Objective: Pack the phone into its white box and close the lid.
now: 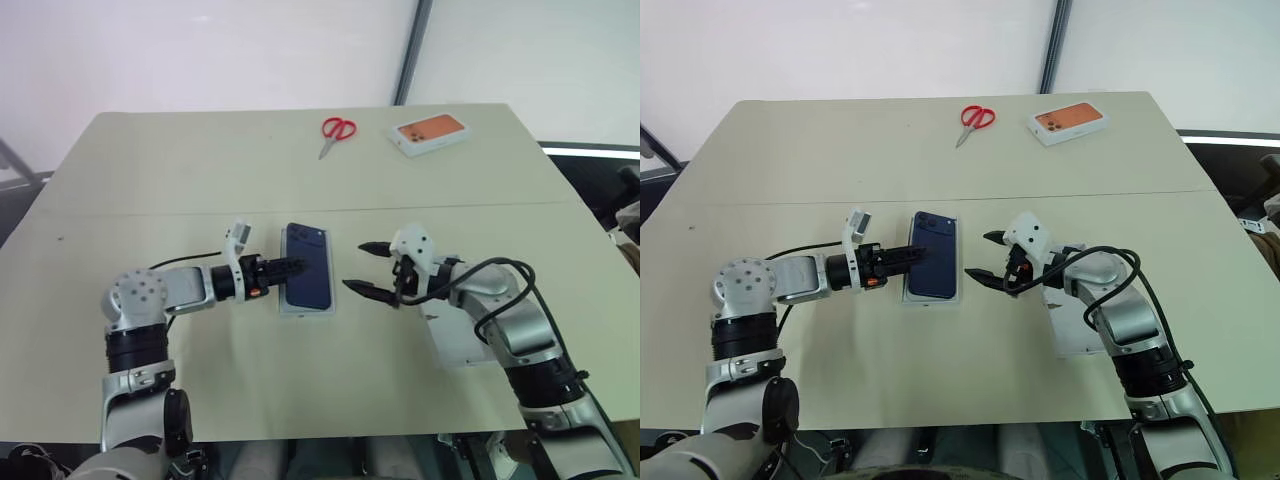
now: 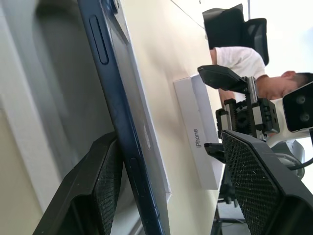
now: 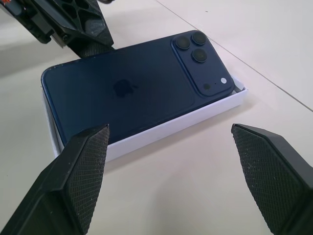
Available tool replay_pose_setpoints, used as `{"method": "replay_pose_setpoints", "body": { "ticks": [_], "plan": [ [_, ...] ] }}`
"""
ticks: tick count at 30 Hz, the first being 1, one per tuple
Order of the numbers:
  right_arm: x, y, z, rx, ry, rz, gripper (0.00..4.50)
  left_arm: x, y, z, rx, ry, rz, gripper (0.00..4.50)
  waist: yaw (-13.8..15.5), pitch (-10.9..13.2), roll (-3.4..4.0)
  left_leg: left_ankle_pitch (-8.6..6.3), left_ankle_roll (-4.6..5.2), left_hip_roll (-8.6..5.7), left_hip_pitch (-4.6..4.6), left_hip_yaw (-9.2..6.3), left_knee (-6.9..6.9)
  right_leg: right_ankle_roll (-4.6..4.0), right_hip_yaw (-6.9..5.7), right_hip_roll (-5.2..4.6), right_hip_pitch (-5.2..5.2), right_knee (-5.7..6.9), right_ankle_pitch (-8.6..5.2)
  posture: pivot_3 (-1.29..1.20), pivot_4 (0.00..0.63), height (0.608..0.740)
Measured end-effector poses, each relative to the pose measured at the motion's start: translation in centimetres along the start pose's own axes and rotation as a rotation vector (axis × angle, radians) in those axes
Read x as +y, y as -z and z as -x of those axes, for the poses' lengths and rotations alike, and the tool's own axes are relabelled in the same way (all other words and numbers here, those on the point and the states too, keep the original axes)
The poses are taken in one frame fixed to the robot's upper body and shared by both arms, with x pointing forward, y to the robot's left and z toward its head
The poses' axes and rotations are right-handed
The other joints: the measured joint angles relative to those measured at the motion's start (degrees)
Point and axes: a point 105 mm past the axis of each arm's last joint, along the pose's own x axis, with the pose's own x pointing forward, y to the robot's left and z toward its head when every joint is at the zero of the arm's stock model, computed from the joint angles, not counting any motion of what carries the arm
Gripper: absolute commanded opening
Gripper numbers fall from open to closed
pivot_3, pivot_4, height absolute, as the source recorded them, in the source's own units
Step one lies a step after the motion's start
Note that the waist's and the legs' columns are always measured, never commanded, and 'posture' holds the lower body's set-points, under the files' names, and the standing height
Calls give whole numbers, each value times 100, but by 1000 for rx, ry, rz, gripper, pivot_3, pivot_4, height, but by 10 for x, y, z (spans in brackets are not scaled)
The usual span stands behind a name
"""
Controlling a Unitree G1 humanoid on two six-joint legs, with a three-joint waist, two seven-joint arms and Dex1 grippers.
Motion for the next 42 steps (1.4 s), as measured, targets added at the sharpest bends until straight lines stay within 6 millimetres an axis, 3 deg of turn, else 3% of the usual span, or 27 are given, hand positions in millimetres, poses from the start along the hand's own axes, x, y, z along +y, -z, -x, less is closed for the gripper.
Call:
{"method": "replay_pose_setpoints", "body": {
  "ticks": [11,28,31,34,36,37,38,42],
  "plan": [
    [-1,1,-4,2,7,3,4193,-2,-12,20,-19,-23,-70,3231,1,1,1,0,0,0,0,0,-1,0,0,0,-1,0,0,0,150,740],
    [-1,2,-4,3,11,-1,4193,-4,-10,17,-5,-7,-78,3231,1,1,1,0,0,0,0,-1,-1,0,0,-1,-1,0,0,0,150,740],
    [0,2,-6,8,11,5,3328,2,-12,21,-17,-41,-85,2411,-9,0,1,0,0,1,1,0,-1,0,0,0,0,0,0,0,150,740],
    [5,8,-12,31,3,9,1846,29,-18,38,-60,-168,-66,921,-31,1,3,0,-1,4,1,5,-8,-1,5,1,-11,3,0,0,150,740],
    [5,8,-13,31,4,9,784,34,-17,40,-65,-181,-62,0,-4,2,2,0,0,1,-2,4,-7,-1,4,-2,-9,1,0,0,150,740],
    [5,7,-13,30,3,11,238,33,-17,40,-65,-176,-64,0,23,3,1,0,0,-1,-3,0,-2,-1,2,-2,-4,-1,0,0,150,740],
    [5,7,-13,28,3,14,53,34,-17,40,-65,-177,-68,0,30,3,1,0,1,-3,-3,-1,1,-1,1,-4,-1,-2,0,0,150,740],
    [3,10,-13,36,12,24,53,38,-17,35,-55,-200,-105,0,8,3,1,0,1,-2,-2,-1,2,-1,1,-3,0,-1,0,0,150,740]
  ]
}}
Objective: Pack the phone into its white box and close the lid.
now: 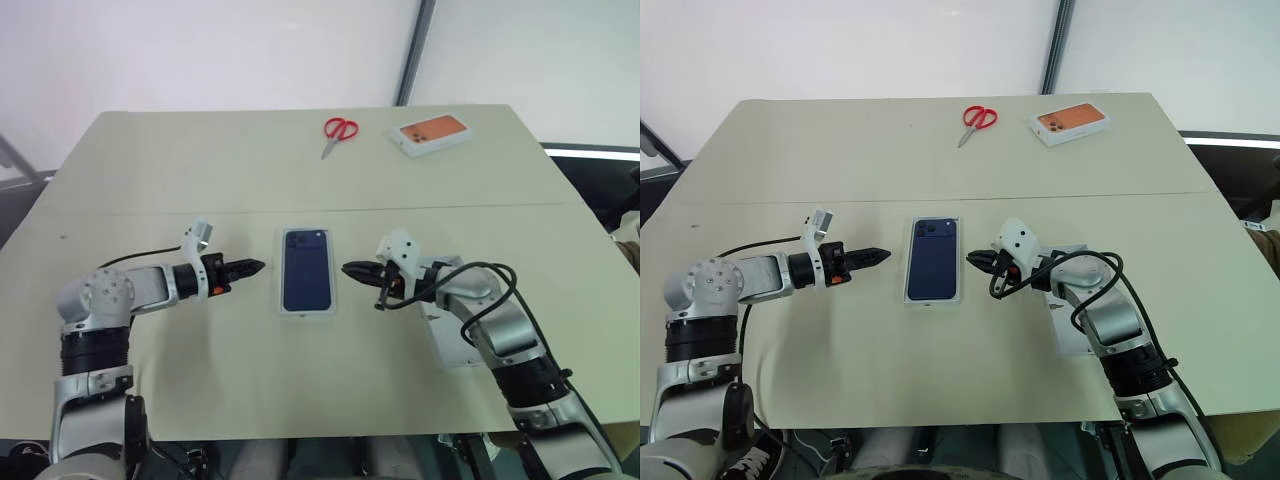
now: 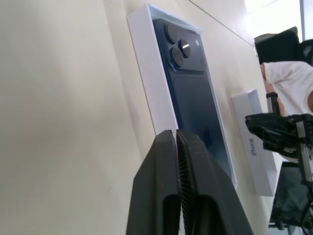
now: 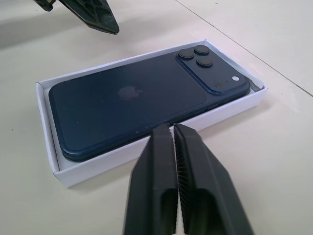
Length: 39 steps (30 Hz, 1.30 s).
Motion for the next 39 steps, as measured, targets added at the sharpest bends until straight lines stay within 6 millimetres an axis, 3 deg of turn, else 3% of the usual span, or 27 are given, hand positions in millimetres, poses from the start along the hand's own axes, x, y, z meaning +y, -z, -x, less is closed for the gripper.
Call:
{"method": "replay_pose_setpoints", "body": {
  "ticks": [7,15,21,26,32,39],
  "plan": [
    [-3,28,-12,143,54,59,53,6,19,-22,55,-45,-102,0,-17,0,1,1,-1,3,0,4,-8,0,3,1,-9,1,0,0,150,740],
    [4,20,-27,103,58,50,53,1,25,-34,41,-55,-444,0,25,-3,5,1,-1,-1,6,1,-5,-1,1,-2,8,-2,0,0,150,740],
    [-1,23,-22,118,78,32,53,0,29,-44,-24,-31,-476,0,51,-5,8,0,2,-3,25,-9,-4,-1,-9,-3,37,-13,0,0,150,740],
    [1,23,-13,116,65,-9,53,-5,34,-50,-52,-6,-472,0,90,-6,11,-3,6,-3,25,-9,-3,-1,-10,-3,40,-21,0,0,150,740],
    [12,31,20,157,47,-41,53,-22,43,-69,-22,60,-451,0,164,-8,15,-12,22,-11,21,-11,15,1,-19,-9,58,-37,0,0,150,740],
    [4,40,52,216,112,-46,53,-43,65,-80,73,191,-432,0,148,-7,14,-15,27,-8,20,-10,16,3,-20,-9,57,-38,-1,0,150,740]
  ]
}}
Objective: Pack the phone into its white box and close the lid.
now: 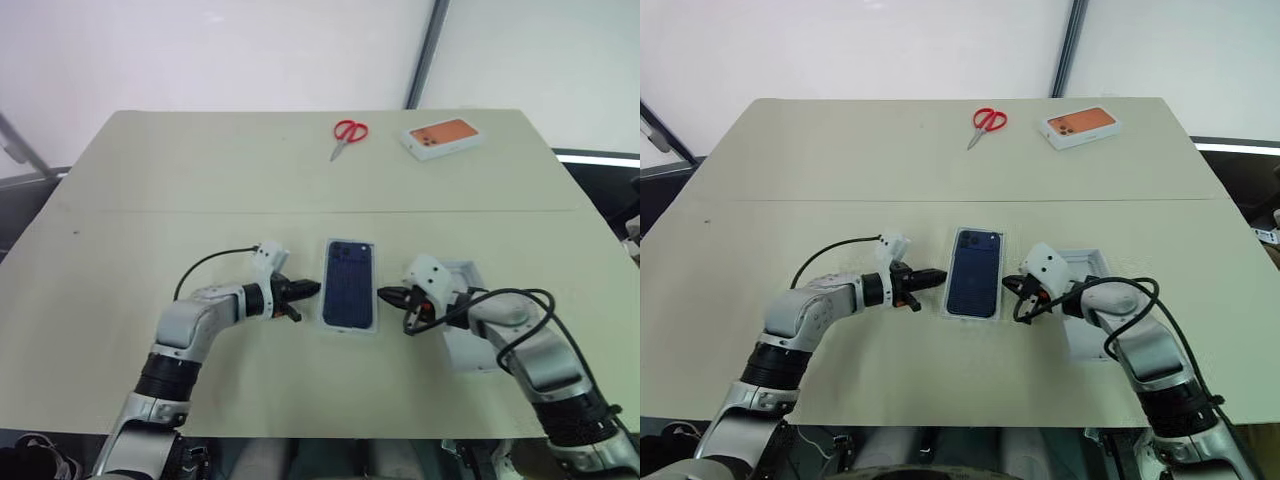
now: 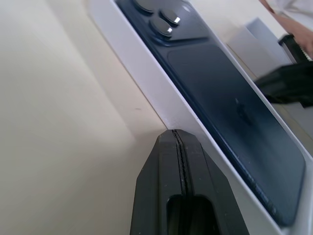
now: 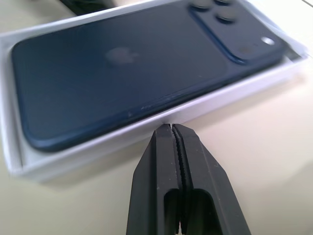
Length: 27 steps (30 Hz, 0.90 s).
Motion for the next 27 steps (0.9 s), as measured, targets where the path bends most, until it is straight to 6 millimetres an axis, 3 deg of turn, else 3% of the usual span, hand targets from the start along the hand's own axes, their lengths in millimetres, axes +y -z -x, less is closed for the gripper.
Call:
{"method": "replay_pose_setpoints", "body": {
  "ticks": [6,12,27],
  "plan": [
    [-6,10,14,35,42,-14,53,-11,3,-15,20,53,-9,0,26,1,-1,-7,10,-1,-2,-2,23,1,-7,-1,15,-2,0,0,150,740],
    [1,20,25,70,45,-26,53,-14,1,-25,16,70,-13,0,32,1,-1,-16,22,-3,-4,-2,43,5,-11,-5,27,-6,-3,0,150,740],
    [-8,21,33,79,93,12,53,-17,3,-28,35,96,-51,0,18,1,-1,-20,27,-6,-5,0,49,9,-12,-12,29,-6,-6,0,150,740]
  ]
}}
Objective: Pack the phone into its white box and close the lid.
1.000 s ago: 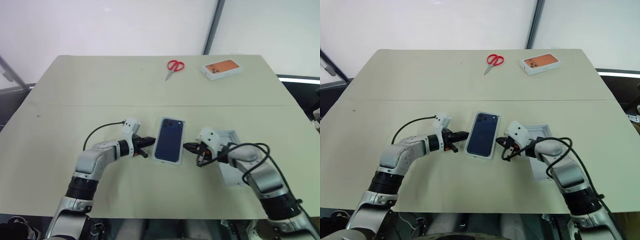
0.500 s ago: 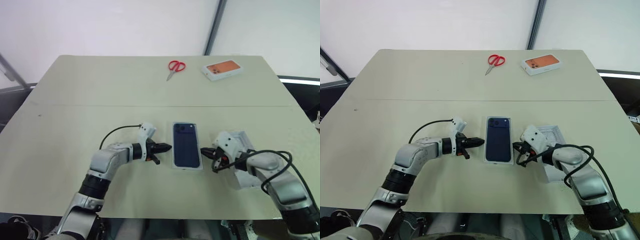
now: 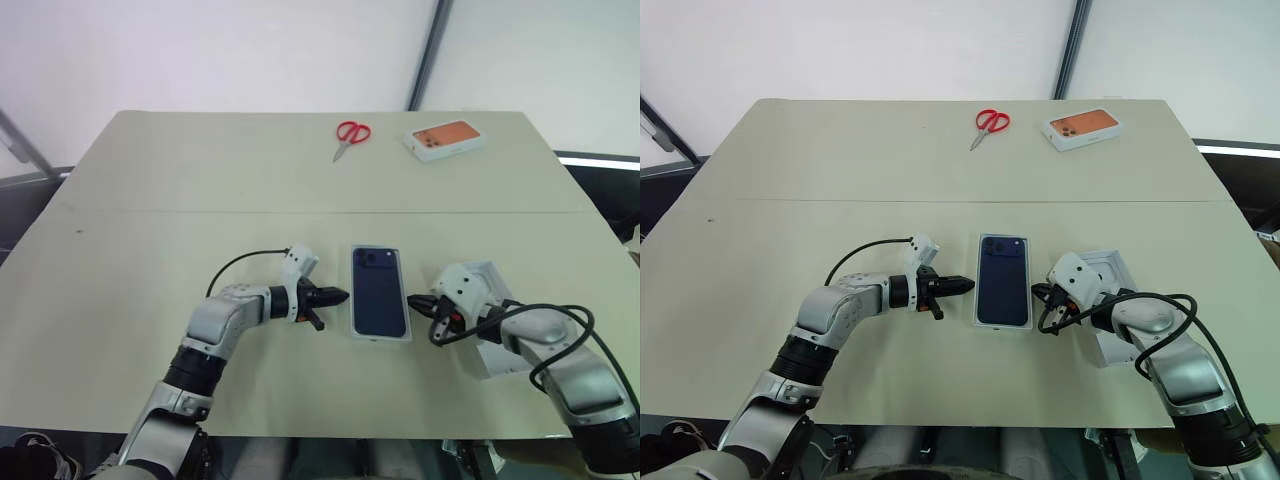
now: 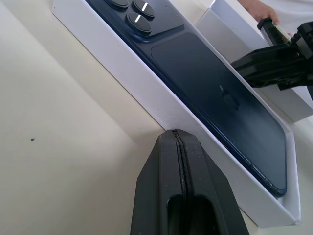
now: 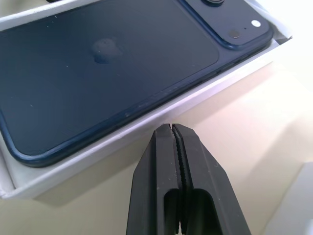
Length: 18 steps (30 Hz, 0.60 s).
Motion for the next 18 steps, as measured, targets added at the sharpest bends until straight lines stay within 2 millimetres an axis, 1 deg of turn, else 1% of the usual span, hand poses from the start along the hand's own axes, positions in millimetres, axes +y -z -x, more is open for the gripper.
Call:
{"method": "replay_pose_setpoints", "body": {
  "ticks": [3,7,8,10,11,13,14,16,17,18],
  "plan": [
    [-3,1,5,8,5,0,53,1,1,4,5,1,-26,0,-12,0,0,0,0,1,0,1,-1,0,0,0,-2,0,0,0,150,740],
    [-8,0,13,21,12,0,53,4,2,15,6,6,-41,0,-53,2,2,-1,0,6,-1,3,-7,0,3,2,-12,2,0,0,150,740],
    [-8,-2,16,17,11,-5,281,5,2,20,6,6,-45,0,-65,3,4,-1,1,8,-3,3,-9,0,4,3,-15,3,0,0,150,740],
    [-10,-13,23,-19,6,-84,862,12,1,36,1,-11,-44,532,-86,8,7,0,1,16,-8,2,-12,-2,6,12,-26,6,1,0,150,740],
    [-11,-20,28,-37,6,-115,1459,18,-3,46,-8,-27,-48,939,-91,12,9,0,1,19,-12,0,-11,-3,6,14,-32,9,1,0,150,740],
    [-13,-27,34,-43,24,-114,2366,28,-13,66,-39,-80,-98,1783,-75,14,13,0,0,18,-17,0,-11,-4,6,13,-36,7,1,0,150,740],
    [-15,-28,37,-19,39,-104,2990,32,-20,76,-53,-96,-153,2386,-52,15,15,0,0,14,-19,1,-11,-4,6,9,-37,6,1,0,150,740],
    [-19,-26,42,21,68,-116,4098,30,-26,85,-61,-77,-226,3435,-12,16,16,0,0,6,-35,3,-5,-5,4,-5,-42,0,1,0,150,740],
    [-20,-24,44,46,85,-123,4494,27,-28,87,-65,-48,-259,3965,3,16,18,0,1,3,-50,1,3,-6,0,-9,-50,-2,0,0,150,740],
    [-20,-20,46,80,102,-131,4500,24,-28,89,-69,-19,-289,4475,15,17,18,0,1,1,-69,-1,10,-7,0,-11,-62,-2,0,0,150,740]
  ]
}}
